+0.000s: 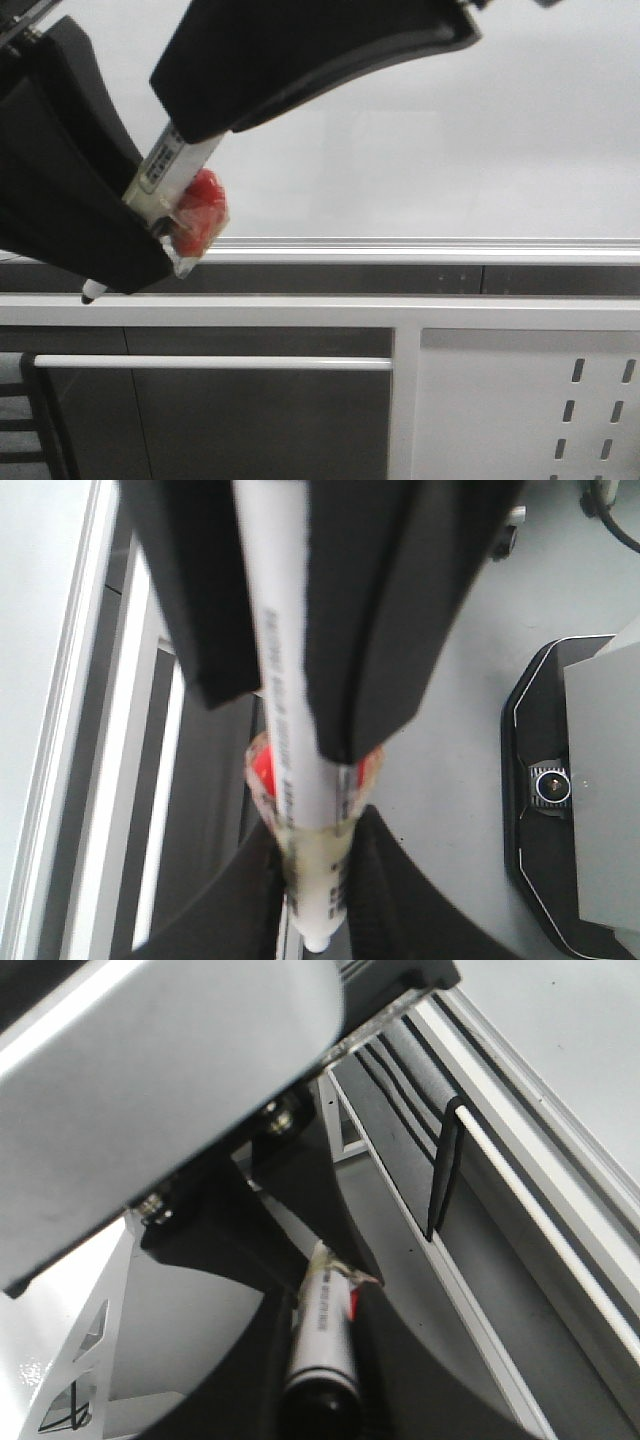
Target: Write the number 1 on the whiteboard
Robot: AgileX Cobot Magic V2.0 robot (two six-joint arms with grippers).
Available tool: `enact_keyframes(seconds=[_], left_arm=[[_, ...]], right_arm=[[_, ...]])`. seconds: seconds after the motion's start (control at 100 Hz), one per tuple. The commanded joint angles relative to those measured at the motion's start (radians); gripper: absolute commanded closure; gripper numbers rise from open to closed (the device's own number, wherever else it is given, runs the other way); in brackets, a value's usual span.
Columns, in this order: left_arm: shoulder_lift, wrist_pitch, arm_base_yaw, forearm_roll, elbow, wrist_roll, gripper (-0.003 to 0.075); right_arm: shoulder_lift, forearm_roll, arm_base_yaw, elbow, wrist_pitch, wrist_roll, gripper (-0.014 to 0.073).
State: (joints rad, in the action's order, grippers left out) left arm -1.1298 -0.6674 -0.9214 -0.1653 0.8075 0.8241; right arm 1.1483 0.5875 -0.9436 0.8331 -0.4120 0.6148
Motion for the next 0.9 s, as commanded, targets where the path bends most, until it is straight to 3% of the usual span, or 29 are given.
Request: enact_keyframes(seconds=[0.0,0.31,0.38,0.53,0.6,0.89], left_arm=[[0.023,0.091,-0.009,-0.001,0.033,0.047,0.0738],[0.023,0.096,-0.009,-0.029,0.033,0.045,0.0724],[0.033,0.103,-0.009,-0.054,0.033,0.045,0.0658],[0.066,0.108,-0.009,-0.068,0.033,0.045,0.0409],[0.087,0.108,-0.009,-0.068,0.033,0.045,0.0349],[0.199,0.095,-0.009,-0.139,0.033,0.045,0.0343]], right_arm=[[-0.011,0.055,-0.003,0.032,0.030,-0.011,0.0671],[-0.011,0.055,-0.003,0.032,-0.012,-0.011,0.0671],[-0.011,0.045,-0.003,0.032,-0.012,-0.011,0.0671],[-0.011,0.025,-0.003,0.032,-0.003,-0.011,0.0661],[-0.011,0.025,-0.003,0.032,0.004,-0.011,0.0661],[-0.011,-0.003,-0.003,0.032,0.017,-0.011,0.0661]])
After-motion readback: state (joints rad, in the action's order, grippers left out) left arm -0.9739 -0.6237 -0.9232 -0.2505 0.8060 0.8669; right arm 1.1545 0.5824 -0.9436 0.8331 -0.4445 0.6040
